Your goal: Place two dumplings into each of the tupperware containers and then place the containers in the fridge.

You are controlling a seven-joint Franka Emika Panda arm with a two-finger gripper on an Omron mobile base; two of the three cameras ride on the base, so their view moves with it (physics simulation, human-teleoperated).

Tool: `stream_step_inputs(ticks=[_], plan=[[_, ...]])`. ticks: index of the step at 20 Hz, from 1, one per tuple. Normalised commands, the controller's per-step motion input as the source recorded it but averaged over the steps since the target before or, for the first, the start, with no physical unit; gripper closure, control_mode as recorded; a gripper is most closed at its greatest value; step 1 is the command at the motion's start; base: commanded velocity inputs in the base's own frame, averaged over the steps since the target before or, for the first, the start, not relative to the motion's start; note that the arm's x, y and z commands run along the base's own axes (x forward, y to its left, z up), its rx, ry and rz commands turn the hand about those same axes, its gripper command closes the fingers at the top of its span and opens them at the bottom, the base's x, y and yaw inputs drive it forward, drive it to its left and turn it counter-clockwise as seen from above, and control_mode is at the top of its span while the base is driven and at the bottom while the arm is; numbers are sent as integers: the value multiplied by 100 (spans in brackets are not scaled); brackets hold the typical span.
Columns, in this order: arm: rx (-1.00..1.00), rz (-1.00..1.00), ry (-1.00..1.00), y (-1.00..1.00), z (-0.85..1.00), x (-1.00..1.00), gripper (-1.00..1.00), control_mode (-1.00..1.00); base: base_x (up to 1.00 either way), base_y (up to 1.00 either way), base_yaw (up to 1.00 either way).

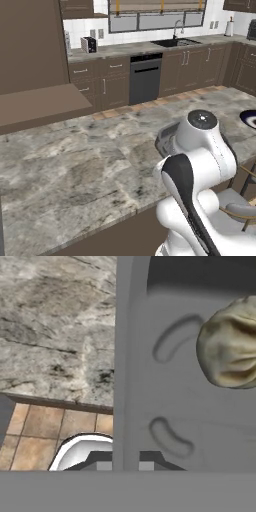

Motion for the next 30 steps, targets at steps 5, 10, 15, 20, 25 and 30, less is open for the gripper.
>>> stream_step_inputs(ticks=[5, 10, 15, 20, 25, 30], plan=[[12, 0, 0, -26, 0, -3, 100, -100, 0, 0, 0], [0, 0, 0, 0, 0, 0, 100, 100, -53, -22, 2], [0, 0, 0, 0, 0, 0, 100, 100, -65, -1, 8], [0, 0, 0, 0, 0, 0, 100, 100, -63, -14, 11], [0, 0, 0, 0, 0, 0, 100, 100, -48, -67, -1], [0, 0, 0, 0, 0, 0, 100, 100, 5, -100, -7]])
